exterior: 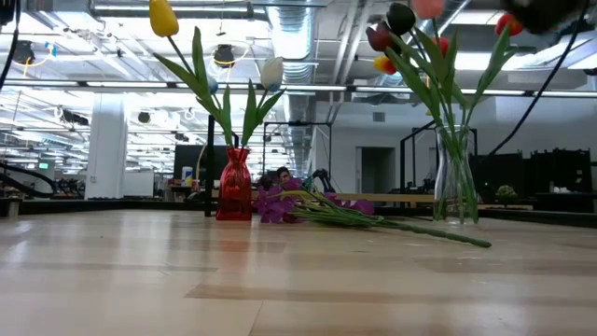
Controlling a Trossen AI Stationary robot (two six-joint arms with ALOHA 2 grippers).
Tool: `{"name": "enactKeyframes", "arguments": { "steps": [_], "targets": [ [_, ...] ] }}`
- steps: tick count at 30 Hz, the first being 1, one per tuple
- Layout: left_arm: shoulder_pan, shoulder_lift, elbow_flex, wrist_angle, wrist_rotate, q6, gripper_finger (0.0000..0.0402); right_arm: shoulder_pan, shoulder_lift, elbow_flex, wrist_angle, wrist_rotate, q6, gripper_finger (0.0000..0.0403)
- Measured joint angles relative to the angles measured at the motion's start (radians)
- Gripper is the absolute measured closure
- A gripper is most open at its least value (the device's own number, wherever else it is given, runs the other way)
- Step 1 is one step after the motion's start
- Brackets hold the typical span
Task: Pick and place flowers into a vace then onto a shelf
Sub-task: Put the purple flowers into the red vase
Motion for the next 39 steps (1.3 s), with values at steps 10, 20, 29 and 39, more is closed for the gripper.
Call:
{"name": "enactKeyframes", "arguments": {
  "steps": [10, 20, 29, 39],
  "targets": [
    [-0.011, 0.029, 0.0, 0.017, -0.053, -0.009, 0.0175, -0.04, 0.163, -0.141, -0.007, 0.288, 0.354, 0.0139],
    [-0.011, 0.018, 0.0, 0.026, -0.018, 0.001, 0.0175, -0.183, 0.326, -0.14, 0.011, 0.227, 0.456, 0.0139],
    [-0.011, 0.017, 0.0, 0.027, 0.066, 0.002, 0.0175, -0.265, 0.398, -0.137, 0.033, 0.067, 0.455, 0.0139],
    [-0.011, 0.017, 0.0, 0.03, 0.078, -0.011, 0.0175, -0.271, 0.416, -0.137, 0.093, 0.063, 0.463, 0.0139]
  ]
}}
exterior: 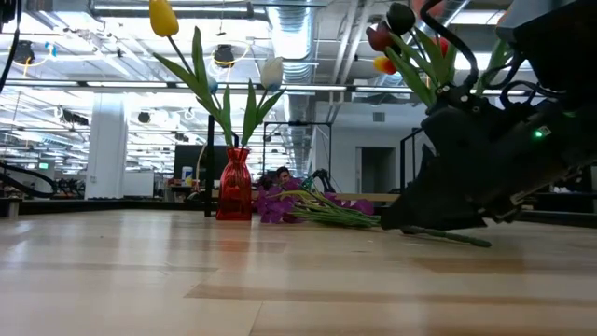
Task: Pick and place flowers into a vace then onto a shelf
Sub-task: Put the purple flowers into the red vase
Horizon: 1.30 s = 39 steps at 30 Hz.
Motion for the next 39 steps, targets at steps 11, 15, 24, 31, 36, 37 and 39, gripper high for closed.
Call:
{"name": "enactKeyframes", "arguments": {
  "steps": [11, 15, 24, 31, 36, 37, 39],
  "targets": [
    [0.0, 0.0, 0.0, 0.0, 0.0, -0.015, 0.0175, 0.002, 0.001, 0.0, 0.012, -0.006, 0.002, 0.014],
    [0.0, 0.0, 0.0, 0.0, 0.0, -0.018, 0.0175, -0.002, 0.0, 0.0, -0.003, -0.009, 0.026, 0.0156],
    [0.0, 0.0, 0.0, 0.0, 0.002, -0.035, 0.0175, -0.01, -0.001, 0.0, -0.072, -0.019, 0.125, 0.0382],
    [0.0, 0.0, 0.0, 0.022, 0.004, -0.035, 0.0175, 0.02, -0.009, 0.0, -0.07, -0.022, 0.139, 0.0394],
    [0.0, 0.0, 0.0, 0.044, 0.019, -0.035, 0.0175, 0.071, -0.061, 0.0, -0.073, -0.144, 0.033, 0.0397],
    [0.0, 0.0, 0.0, 0.046, 0.019, -0.035, 0.0175, 0.08, -0.077, 0.0, -0.073, -0.191, 0.005, 0.0397],
    [0.0, 0.0, 0.0, 0.046, 0.019, -0.035, 0.0175, 0.102, -0.111, -0.001, -0.072, -0.279, -0.059, 0.0397]
  ]
}}
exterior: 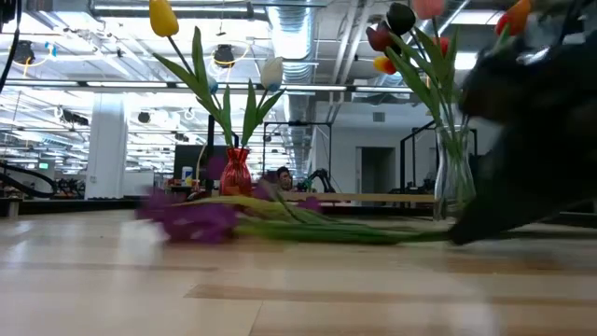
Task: Pick and place flowers into a vace then onto a shelf
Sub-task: Put the purple flowers into the red vase
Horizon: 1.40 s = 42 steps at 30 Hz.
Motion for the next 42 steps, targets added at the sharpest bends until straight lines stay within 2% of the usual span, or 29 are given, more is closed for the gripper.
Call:
{"name": "enactKeyframes", "arguments": {
  "steps": [3, 8, 12, 17, 19, 22, 25, 27, 29, 31, 33, 38, 42],
  "targets": [
    [0.0, 0.0, 0.0, 0.0, 0.0, 0.0, 0.0175, 0.03, -0.063, -0.001, 0.022, -0.052, -0.111, 0.0397],
    [0.0, 0.0, 0.007, 0.016, 0.001, 0.02, 0.0175, 0.053, -0.204, -0.001, 0.101, -0.002, -0.356, 0.0397],
    [0.0, 0.0, 0.043, 0.015, 0.007, 0.055, 0.0175, 0.065, -0.312, 0.0, 0.238, 0.053, -0.664, 0.0397],
    [0.0, 0.0, 0.088, 0.016, -0.013, 0.124, 0.0175, 0.056, -0.392, 0.0, 0.564, 0.074, -1.111, 0.0397],
    [0.0, 0.0, 0.098, 0.016, -0.043, 0.154, 0.0175, 0.043, -0.401, 0.001, 0.709, 0.048, -1.265, 0.0398],
    [0.0, 0.0, 0.102, 0.039, -0.12, 0.206, 0.0175, -0.006, -0.403, 0.001, 0.883, -0.105, -1.414, 0.0398],
    [0.007, 0.002, 0.102, 0.13, -0.198, 0.304, 0.0175, -0.091, -0.403, 0.022, 0.928, -0.28, -1.411, 0.0398],
    [0.027, 0.003, 0.102, 0.232, -0.181, 0.41, 0.0175, -0.156, -0.402, 0.056, 0.904, -0.359, -1.353, 0.0398],
    [0.059, 0.008, 0.102, 0.351, -0.085, 0.541, 0.0175, -0.224, -0.375, 0.101, 0.885, -0.418, -1.284, 0.0398],
    [0.09, 0.017, 0.102, 0.46, 0.054, 0.673, 0.0175, -0.278, -0.34, 0.141, 0.862, -0.468, -1.229, 0.0398],
    [0.119, 0.022, 0.102, 0.538, 0.165, 0.748, 0.0175, -0.326, -0.3, 0.193, 0.844, -0.528, -1.184, 0.0398],
    [0.221, 0.029, 0.102, 0.602, 0.248, 0.771, 0.0175, -0.389, -0.202, 0.311, 0.809, -0.661, -1.124, 0.0398],
    [0.324, 0.048, 0.101, 0.617, 0.443, 0.708, 0.0175, -0.413, -0.144, 0.402, 0.804, -0.743, -1.101, 0.0398]
  ]
}}
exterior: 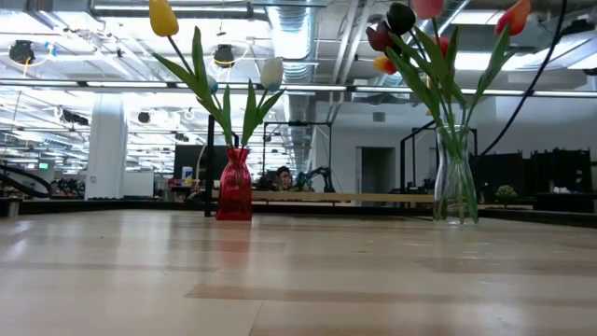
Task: Pick and place flowers into a vace then onto a shelf
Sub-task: Put the purple flowers into the red vase
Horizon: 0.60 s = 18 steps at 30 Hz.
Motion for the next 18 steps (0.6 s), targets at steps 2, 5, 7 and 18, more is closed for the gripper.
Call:
{"name": "enactKeyframes", "arguments": {
  "steps": [2, 5, 7, 18],
  "targets": [
    [0.046, 0.018, -0.001, 0.003, 0.084, -0.024, 0.0175, -0.012, 0.021, 0.039, -0.014, -0.024, 0.01, 0.0398],
    [0.093, 0.055, -0.001, 0.027, 0.159, -0.026, 0.0175, -0.031, 0.055, 0.09, -0.027, -0.06, 0.025, 0.0398],
    [0.11, 0.083, -0.001, 0.052, 0.206, -0.012, 0.0175, -0.045, 0.07, 0.119, -0.03, -0.071, 0.048, 0.0398],
    [0.123, 0.135, -0.001, 0.171, 0.279, 0.072, 0.0175, -0.085, 0.118, 0.174, -0.055, -0.121, 0.13, 0.0398]
  ]
}}
